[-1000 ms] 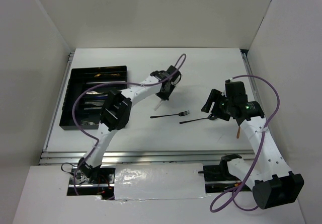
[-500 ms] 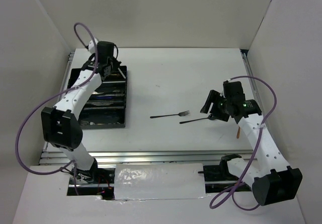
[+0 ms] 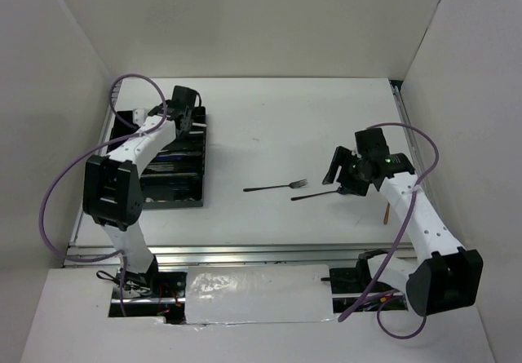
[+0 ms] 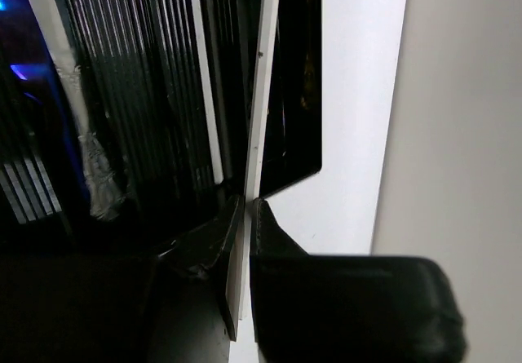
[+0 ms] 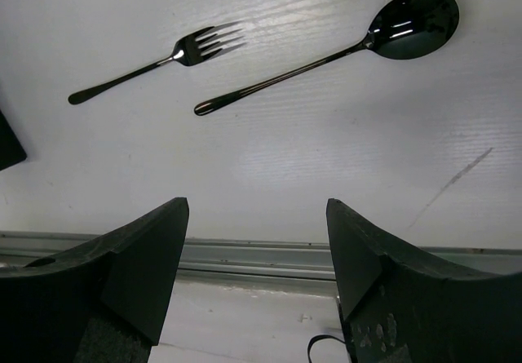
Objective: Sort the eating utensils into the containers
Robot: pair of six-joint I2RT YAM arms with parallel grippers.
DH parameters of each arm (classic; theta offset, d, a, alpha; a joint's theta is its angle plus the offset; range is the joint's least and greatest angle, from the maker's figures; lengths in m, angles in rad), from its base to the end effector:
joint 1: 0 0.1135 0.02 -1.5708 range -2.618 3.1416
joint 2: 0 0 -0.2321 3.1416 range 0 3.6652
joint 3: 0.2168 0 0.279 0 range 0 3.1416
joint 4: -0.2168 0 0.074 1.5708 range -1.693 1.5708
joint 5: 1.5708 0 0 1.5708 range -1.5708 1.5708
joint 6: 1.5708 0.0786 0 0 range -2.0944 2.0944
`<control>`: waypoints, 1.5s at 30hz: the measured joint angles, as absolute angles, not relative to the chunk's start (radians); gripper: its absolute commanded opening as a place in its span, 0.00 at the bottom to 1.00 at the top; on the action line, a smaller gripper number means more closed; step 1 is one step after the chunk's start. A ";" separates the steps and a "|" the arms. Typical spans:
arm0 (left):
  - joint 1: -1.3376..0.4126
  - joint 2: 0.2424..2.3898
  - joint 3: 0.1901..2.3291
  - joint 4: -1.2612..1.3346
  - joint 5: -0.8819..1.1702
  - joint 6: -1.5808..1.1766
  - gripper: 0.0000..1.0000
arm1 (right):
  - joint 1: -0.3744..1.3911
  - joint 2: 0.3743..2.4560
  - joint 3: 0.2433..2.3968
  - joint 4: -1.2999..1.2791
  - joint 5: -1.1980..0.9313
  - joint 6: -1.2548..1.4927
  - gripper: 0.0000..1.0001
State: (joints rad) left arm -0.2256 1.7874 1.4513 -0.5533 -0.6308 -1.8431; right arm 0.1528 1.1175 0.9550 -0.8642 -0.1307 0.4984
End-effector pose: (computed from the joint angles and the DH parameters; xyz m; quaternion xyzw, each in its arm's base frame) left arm 0.4329 -0.0518 0.2002 -0.7198 0.5436 -0.1236 0.4136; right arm 0.2708 0.0521 0.2073 0.1480 0.9499 0.1454 0.2339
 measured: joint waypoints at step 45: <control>-0.119 2.093 1.612 -0.480 -0.564 -1.915 0.00 | 0.152 1.332 0.997 -0.851 -0.117 0.451 0.76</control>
